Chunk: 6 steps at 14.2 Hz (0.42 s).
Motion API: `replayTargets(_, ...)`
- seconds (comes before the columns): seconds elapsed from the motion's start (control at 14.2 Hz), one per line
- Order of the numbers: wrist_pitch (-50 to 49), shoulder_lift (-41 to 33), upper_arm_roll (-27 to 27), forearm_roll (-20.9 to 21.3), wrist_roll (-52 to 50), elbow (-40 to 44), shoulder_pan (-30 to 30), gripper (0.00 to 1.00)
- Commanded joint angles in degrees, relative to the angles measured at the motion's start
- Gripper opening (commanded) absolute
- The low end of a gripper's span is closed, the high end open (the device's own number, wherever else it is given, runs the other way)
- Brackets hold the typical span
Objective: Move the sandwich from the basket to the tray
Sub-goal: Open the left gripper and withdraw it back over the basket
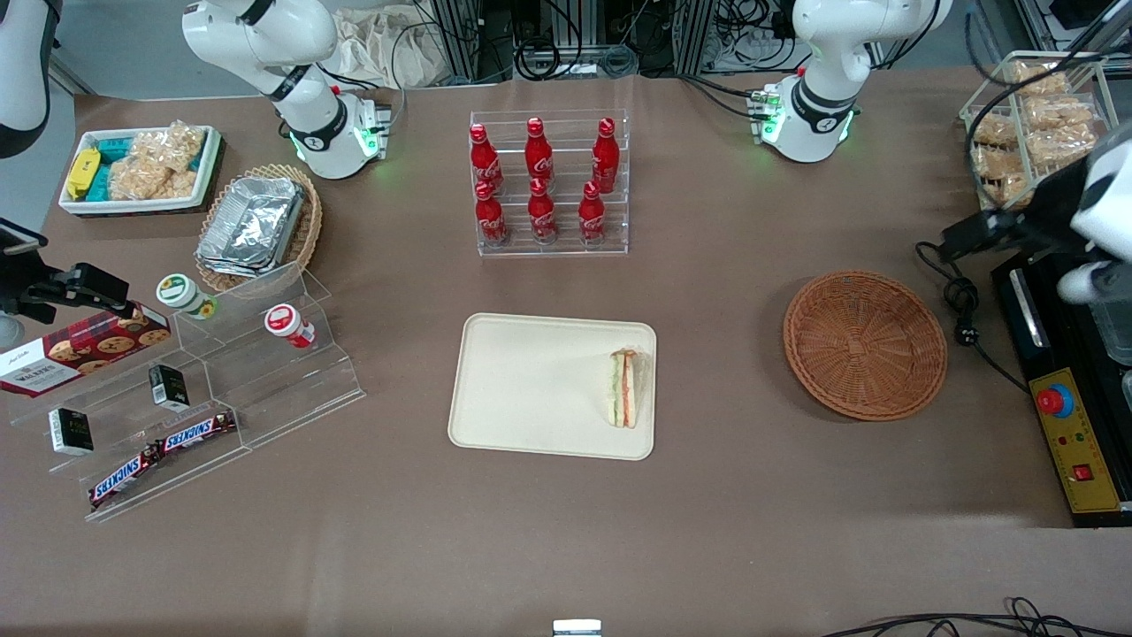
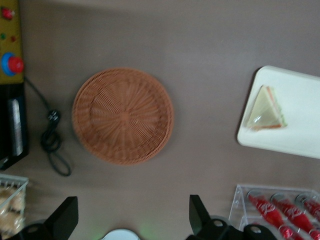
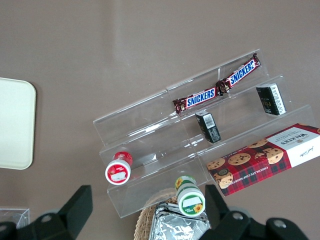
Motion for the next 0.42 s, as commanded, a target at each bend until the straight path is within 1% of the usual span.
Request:
replayTargets(0.0, 0.72, -6.22, 3.76, 0.13, 0.67, -7.11, -4.04, 1.00)
replayTargets(0.35, 0.63, -5.00, 3.41, 0.04, -0.21, -3.94, -4.13, 1.00)
